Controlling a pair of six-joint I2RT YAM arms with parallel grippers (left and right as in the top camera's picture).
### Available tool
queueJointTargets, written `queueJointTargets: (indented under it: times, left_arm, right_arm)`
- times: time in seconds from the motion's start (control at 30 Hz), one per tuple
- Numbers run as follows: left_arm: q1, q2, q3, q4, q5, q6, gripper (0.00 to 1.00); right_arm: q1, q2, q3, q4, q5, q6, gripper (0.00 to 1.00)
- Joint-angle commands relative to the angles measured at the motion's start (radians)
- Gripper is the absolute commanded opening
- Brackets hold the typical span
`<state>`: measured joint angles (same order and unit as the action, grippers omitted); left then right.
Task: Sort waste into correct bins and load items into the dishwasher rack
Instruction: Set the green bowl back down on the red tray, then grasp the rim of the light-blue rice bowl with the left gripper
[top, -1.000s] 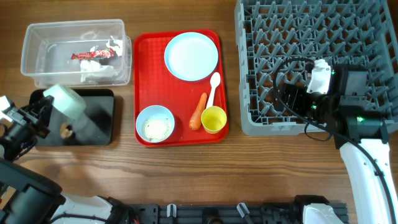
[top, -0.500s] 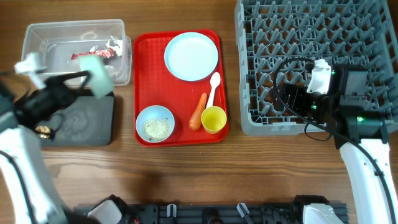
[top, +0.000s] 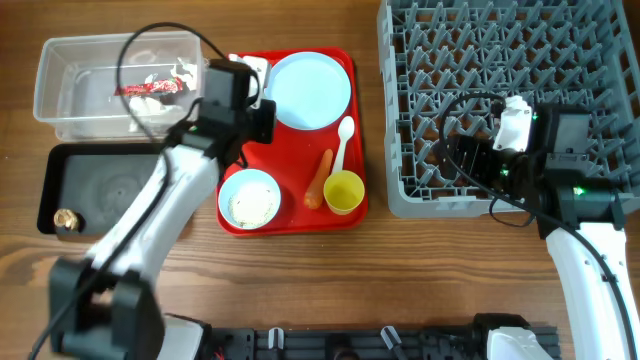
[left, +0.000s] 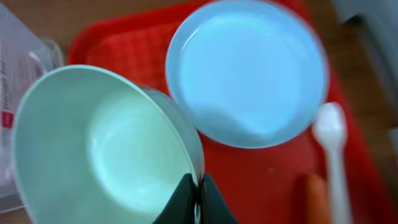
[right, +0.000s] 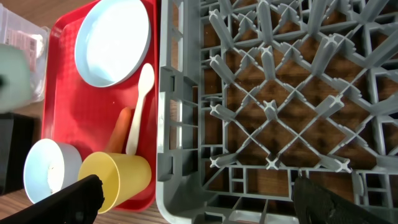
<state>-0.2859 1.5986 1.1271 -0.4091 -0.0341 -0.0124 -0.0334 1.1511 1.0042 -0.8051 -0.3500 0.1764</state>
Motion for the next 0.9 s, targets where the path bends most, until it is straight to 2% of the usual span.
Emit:
queueJointTargets:
  times: [0.0, 0.17, 0.2, 0.27, 0.3, 0.37, 0.47, 0.53, 0.77, 0.87]
  left_arm:
    - [-0.008, 0.124, 0.002, 0.007, -0.095, 0.005, 0.04]
    - [-0.027, 0.182, 0.002, 0.002, -0.095, 0.005, 0.04]
    - [-0.029, 0.182, 0.002, 0.002, -0.095, 0.005, 0.09]
    - [-0.035, 0.180, 0.003, 0.001, -0.094, 0.005, 0.55]
    - [-0.039, 0.180, 0.003, -0.002, -0.094, 0.005, 0.71]
    - [-0.053, 0.155, 0.011, -0.027, -0.095, 0.005, 0.89]
    - [-0.080, 0.080, 0.045, -0.084, -0.095, 0.004, 0.96]
    - [-0.111, 0.000, 0.074, -0.142, -0.094, 0.004, 0.97]
    - [-0.285, -0.301, 0.091, -0.385, -0.086, -0.004, 0.98]
    - [-0.337, -0.331, 0.090, -0.479, -0.087, -0.094, 0.98]
  right_arm:
    - [0.004, 0.005, 0.019, 0.000, 0.013, 0.007, 1.00]
    - [0.004, 0.005, 0.019, 0.000, 0.013, 0.008, 1.00]
    - [0.004, 0.005, 0.019, 0.000, 0.013, 0.008, 1.00]
    - [0.004, 0.005, 0.019, 0.000, 0.013, 0.007, 1.00]
    - [0.004, 0.005, 0.019, 0.000, 0.013, 0.008, 1.00]
    - [0.004, 0.005, 0.019, 0.000, 0.014, 0.006, 1.00]
    - [0.004, -0.002, 0.019, 0.005, 0.021, 0.003, 1.00]
    - [0.004, -0.029, 0.021, 0.008, 0.021, 0.003, 1.00]
    - [0.004, -0.316, 0.026, -0.039, 0.080, 0.039, 1.00]
    - [0.004, -0.437, 0.026, -0.089, 0.169, 0.090, 1.00]
